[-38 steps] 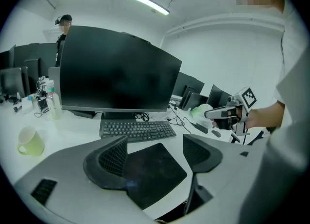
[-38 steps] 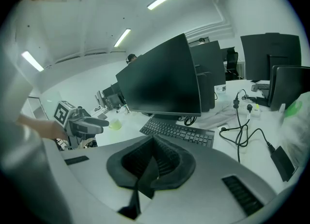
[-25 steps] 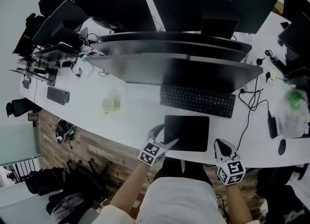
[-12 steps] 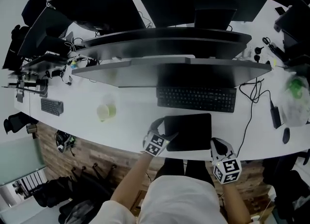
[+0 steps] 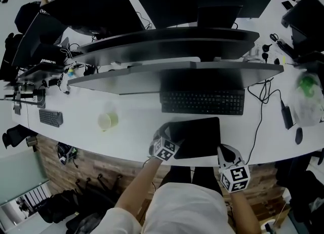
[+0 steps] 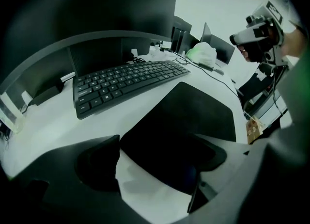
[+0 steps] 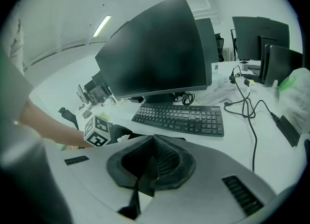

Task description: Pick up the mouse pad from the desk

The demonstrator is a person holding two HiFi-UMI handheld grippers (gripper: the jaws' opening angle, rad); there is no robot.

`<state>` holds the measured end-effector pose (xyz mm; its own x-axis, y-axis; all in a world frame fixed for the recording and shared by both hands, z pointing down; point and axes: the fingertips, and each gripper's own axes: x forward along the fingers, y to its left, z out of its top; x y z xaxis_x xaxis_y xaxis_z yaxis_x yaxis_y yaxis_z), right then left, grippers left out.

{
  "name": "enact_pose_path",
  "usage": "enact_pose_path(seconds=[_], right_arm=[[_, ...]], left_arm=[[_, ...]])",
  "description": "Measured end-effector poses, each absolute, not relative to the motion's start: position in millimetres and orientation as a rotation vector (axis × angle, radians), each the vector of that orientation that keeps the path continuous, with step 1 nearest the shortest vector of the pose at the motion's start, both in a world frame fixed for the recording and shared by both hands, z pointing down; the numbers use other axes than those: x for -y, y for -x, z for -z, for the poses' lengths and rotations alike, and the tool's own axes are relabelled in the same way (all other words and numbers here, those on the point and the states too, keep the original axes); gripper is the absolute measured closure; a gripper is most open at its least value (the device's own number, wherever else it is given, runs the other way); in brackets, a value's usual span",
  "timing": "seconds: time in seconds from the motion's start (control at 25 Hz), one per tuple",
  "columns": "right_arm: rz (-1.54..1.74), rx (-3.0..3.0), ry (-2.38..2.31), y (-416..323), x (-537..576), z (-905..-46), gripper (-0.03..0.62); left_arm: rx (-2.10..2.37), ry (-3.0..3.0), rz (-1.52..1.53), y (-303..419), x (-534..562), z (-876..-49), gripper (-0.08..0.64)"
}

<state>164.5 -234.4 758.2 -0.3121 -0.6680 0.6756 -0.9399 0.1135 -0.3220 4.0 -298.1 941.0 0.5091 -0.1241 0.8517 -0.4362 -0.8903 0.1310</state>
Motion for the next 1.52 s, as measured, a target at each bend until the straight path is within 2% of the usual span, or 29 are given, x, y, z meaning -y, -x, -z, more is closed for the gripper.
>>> enact_pose_path(seconds=[0.28,0.48,1.08,1.28,1.52], right_arm=[[-1.052,2.019,-1.567,-158.8,225.7,-763.7,0.581],[-1.043,2.026,-1.553,-158.8,224.8,-761.5,0.581],[-0.977,2.051,-1.536,-184.4,217.1,-744.6,0.581],[-0.943,2.079,-1.52,-190.3,215.0,-734.2,0.581],[-0.901,2.13,-1.5,-198.3,212.8,-720.5,0.581]], left_arm=[[0.503,-2.427,-1.364,-4.5,295.0,-943.8,0.138],[0.492,-2.431,-1.368,-8.3,288.1,-942.5,0.192],[0.565,-2.347,-1.388,-15.8,266.1,-935.0,0.466],[0.575,-2.335,-1.353,-17.4,259.4,-923.2,0.511],[0.607,-2.336,-1.312,-22.5,250.5,-900.8,0.517]])
